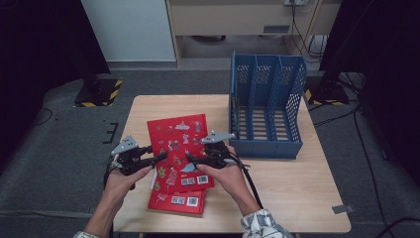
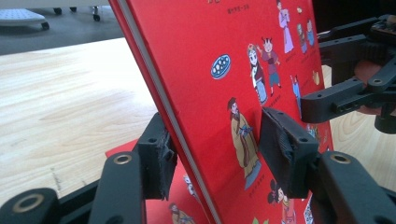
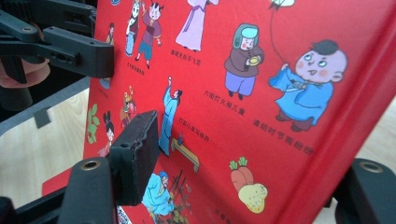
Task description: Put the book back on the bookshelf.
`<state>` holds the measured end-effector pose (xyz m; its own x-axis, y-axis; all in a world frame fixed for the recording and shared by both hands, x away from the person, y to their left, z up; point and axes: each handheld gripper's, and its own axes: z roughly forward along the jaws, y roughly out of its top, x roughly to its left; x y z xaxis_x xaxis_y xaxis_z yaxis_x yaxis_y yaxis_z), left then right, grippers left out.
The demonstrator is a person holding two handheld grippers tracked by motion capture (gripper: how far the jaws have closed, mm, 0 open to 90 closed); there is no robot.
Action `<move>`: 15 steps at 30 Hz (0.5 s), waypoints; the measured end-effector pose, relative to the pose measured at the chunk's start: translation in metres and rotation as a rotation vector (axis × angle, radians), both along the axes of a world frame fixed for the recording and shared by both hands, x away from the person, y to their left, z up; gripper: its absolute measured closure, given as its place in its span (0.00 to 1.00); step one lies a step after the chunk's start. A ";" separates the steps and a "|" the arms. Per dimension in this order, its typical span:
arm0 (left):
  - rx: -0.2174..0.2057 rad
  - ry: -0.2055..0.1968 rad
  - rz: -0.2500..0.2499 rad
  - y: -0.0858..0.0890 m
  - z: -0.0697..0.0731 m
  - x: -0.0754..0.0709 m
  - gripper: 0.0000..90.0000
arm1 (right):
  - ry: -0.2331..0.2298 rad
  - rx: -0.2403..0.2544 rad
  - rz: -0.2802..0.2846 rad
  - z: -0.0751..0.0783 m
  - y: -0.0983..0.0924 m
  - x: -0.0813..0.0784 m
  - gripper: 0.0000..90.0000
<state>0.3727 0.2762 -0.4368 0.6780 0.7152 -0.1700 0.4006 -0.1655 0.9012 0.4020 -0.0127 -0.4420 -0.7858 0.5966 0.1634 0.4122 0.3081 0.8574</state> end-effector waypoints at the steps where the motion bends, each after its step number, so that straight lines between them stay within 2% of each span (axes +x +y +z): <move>1: 0.007 -0.009 0.003 0.000 0.002 0.001 0.52 | -0.014 -0.005 -0.009 0.003 0.002 0.000 0.38; 4: 0.022 -0.032 0.015 0.001 0.008 0.003 0.52 | -0.039 -0.012 -0.016 0.006 0.004 0.001 0.40; 7: 0.015 -0.064 0.036 0.003 0.014 0.005 0.54 | -0.084 -0.024 -0.016 0.014 0.006 0.002 0.47; 15: 0.016 -0.087 0.035 0.004 0.016 0.003 0.54 | -0.096 -0.029 -0.005 0.016 0.007 0.000 0.48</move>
<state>0.3754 0.2805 -0.4212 0.6643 0.7407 -0.1001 0.3264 -0.1670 0.9303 0.4021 -0.0061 -0.4263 -0.7937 0.6042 0.0705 0.3304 0.3310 0.8839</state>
